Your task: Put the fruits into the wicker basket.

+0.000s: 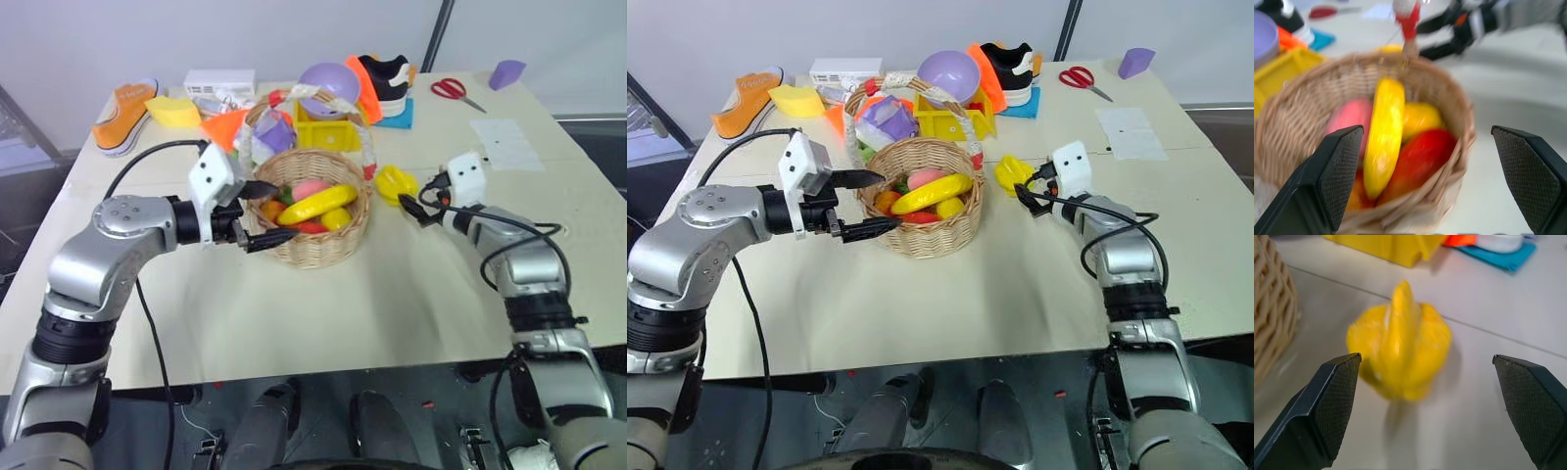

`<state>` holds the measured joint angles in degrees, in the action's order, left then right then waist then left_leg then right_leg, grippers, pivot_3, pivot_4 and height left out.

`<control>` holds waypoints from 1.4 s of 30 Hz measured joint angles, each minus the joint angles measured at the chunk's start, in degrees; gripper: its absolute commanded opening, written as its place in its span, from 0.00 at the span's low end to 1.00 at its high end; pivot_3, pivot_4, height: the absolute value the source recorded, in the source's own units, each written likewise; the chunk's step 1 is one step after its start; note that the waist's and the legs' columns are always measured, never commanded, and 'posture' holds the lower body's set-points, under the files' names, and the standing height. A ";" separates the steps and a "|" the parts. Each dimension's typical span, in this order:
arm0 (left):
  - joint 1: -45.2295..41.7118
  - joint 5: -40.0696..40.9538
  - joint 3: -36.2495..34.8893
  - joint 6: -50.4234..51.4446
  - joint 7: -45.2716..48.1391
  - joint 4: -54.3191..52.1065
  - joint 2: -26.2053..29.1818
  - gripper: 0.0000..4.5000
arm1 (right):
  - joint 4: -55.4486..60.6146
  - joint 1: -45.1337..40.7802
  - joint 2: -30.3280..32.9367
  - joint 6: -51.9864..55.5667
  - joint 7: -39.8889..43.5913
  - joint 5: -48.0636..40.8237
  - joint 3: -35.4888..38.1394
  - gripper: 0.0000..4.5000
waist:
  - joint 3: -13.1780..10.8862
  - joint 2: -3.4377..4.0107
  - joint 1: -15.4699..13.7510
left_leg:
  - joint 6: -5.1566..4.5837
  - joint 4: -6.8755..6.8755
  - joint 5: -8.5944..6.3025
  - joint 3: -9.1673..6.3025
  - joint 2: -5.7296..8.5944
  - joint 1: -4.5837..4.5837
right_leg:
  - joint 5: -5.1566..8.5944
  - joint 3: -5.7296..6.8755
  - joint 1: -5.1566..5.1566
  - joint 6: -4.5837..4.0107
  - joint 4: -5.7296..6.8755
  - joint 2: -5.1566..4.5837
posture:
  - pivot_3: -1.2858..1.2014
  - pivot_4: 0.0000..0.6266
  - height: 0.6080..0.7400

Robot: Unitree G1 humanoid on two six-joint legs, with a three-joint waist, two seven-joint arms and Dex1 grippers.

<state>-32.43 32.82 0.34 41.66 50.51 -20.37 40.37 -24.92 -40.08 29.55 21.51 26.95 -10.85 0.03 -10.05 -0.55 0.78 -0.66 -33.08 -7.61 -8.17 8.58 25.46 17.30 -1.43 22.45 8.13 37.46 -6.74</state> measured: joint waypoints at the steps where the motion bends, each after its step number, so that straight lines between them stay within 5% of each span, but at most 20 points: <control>1: 0.24 0.63 -0.10 0.42 -0.19 -0.99 -0.11 0.99 | -2.48 -1.02 -0.25 -1.69 1.05 0.66 -0.36 1.00 | 0.00 0.00 0.06 | 0.00 -0.01 0.00 0.01 0.00 -0.01 | 0.00 -0.01 -0.01 0.00 0.00 0.01 | 0.52 0.24 1.00; 9: 1.25 1.43 0.06 1.65 -2.47 -3.46 -0.23 0.99 | -12.57 -5.71 -2.25 -7.87 5.01 3.18 -1.32 1.00 | 0.00 0.01 0.36 | 0.06 0.01 0.03 0.00 -0.03 -0.07 | -0.02 -0.04 0.04 -0.03 0.13 0.11 | 0.52 0.24 1.00; 12: 1.25 1.46 0.11 1.79 -3.17 -3.93 -0.38 1.00 | -15.14 -6.61 -3.40 -9.04 4.92 3.32 -1.16 0.82 | 0.00 0.01 0.33 | 0.08 0.01 0.04 -0.01 -0.05 -0.08 | -0.04 -0.05 0.05 -0.05 0.14 0.15 | 0.52 0.24 1.00; 18: 1.23 1.44 0.66 1.79 -3.29 -4.16 -0.46 1.00 | -15.56 -6.55 -3.75 -9.53 4.95 3.28 -0.21 0.21 | -0.02 0.03 0.24 | 0.09 0.01 0.04 -0.01 -0.05 -0.08 | -0.04 -0.06 0.07 -0.05 0.16 0.17 | 0.52 0.24 1.00; 23: 1.20 1.46 0.58 1.64 -3.40 -3.85 -0.85 1.00 | -7.93 -3.39 -2.93 -8.74 4.40 3.18 1.20 0.21 | -0.02 0.03 0.16 | 0.09 0.03 0.04 -0.01 -0.05 -0.07 | -0.04 -0.07 0.12 -0.05 0.21 0.17 | 0.52 0.24 1.00; 29: 4.20 1.69 -1.38 0.30 -3.75 -3.37 -2.16 1.00 | 14.80 9.34 2.74 -1.56 6.65 -0.53 5.37 0.21 | -0.02 0.04 -0.29 | 0.13 0.05 0.00 -0.03 -0.05 -0.01 | -0.03 -0.06 0.17 -0.06 0.22 0.02 | 0.52 0.24 1.00; 36: 7.76 2.95 -3.78 -1.36 -4.05 -3.58 -3.48 1.00 | 48.02 32.34 14.50 12.68 17.50 -16.22 16.05 0.21 | -0.02 0.05 -0.06 | 0.12 -0.02 -0.10 0.04 -0.11 0.01 | 0.11 -0.07 0.10 -0.30 0.15 -0.06 | 0.52 0.24 1.00; 42: 9.79 4.43 -8.58 -2.89 -1.83 0.37 -1.40 1.00 | 62.23 29.43 15.73 22.61 17.29 -32.24 17.95 0.21 | 0.00 0.11 0.48 | 0.12 0.00 -0.11 0.19 -0.38 -0.05 | 0.03 -0.02 0.12 -0.49 0.00 -0.06 | 0.52 0.24 1.00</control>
<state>-22.64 37.25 -8.24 38.78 48.68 -20.00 38.97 37.30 -10.65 45.28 44.12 44.24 -43.09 17.99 -10.04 -0.44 1.25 -0.54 -33.08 -7.72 -7.98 8.21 25.41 17.34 -1.45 22.57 7.64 37.46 -6.80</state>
